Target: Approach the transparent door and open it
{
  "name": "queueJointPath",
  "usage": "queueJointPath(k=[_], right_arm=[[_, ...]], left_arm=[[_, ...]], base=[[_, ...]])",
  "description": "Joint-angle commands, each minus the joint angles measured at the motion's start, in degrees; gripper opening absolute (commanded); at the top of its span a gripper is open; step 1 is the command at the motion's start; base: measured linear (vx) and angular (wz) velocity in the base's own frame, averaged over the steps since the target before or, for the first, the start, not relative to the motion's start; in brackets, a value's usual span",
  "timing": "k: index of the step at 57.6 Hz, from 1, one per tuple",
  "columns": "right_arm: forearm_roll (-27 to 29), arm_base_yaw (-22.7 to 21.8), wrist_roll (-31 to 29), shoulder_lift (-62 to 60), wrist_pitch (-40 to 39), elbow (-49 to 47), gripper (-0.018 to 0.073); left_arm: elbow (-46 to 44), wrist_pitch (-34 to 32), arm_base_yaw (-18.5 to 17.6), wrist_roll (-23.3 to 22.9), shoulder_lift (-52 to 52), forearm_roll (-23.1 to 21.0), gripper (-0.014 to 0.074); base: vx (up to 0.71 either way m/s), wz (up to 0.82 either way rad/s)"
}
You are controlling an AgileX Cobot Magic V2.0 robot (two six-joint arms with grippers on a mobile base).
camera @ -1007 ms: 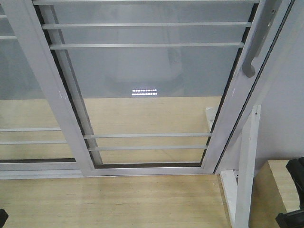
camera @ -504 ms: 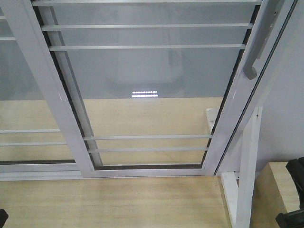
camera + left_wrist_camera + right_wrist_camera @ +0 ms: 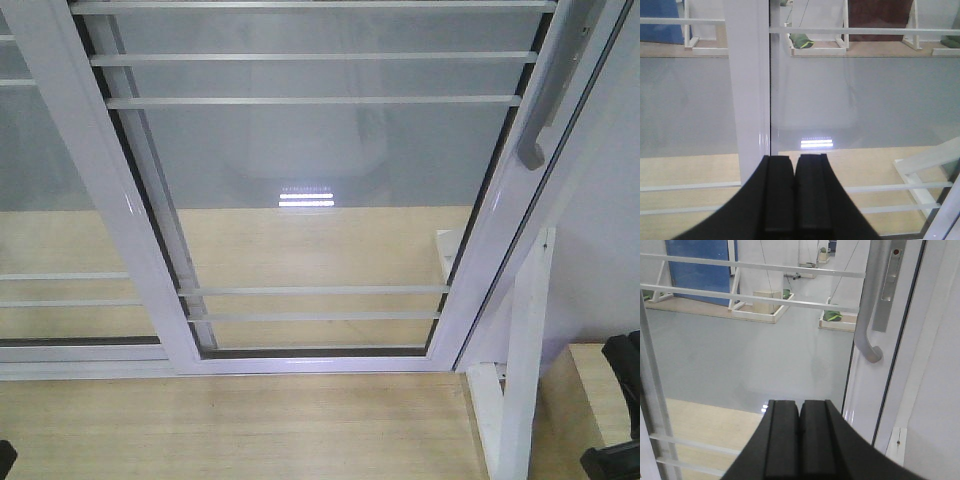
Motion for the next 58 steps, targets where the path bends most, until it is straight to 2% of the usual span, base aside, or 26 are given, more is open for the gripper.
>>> queueJointPath(k=[1,30,42,58], right_arm=[[-0.1,-0.3,-0.2,-0.2,-4.8,0.8,0.0000],[-0.1,-0.3,-0.2,-0.2,-4.8,0.8,0.0000],[-1.6,-0.3,-4.3,-0.2,-4.9,0.8,0.0000],[-1.6,-0.3,-4.3,-0.2,-4.8,0.8,0.0000]], left_arm=[[1.6,-4.6,-0.2,0.0,-0.8,-0.8,-0.0002],[1.6,-4.6,-0.2,0.0,-0.8,-0.8,-0.0002],[1.6,-4.6,-0.2,0.0,-0.8,-0.8,-0.0002],[1.6,-10.4,-0.2,-0.2,-0.8,-1.3,-0.0002]], base=[[0.00,0.00],[0.00,0.00],[0.00,0.00],[0.00,0.00]])
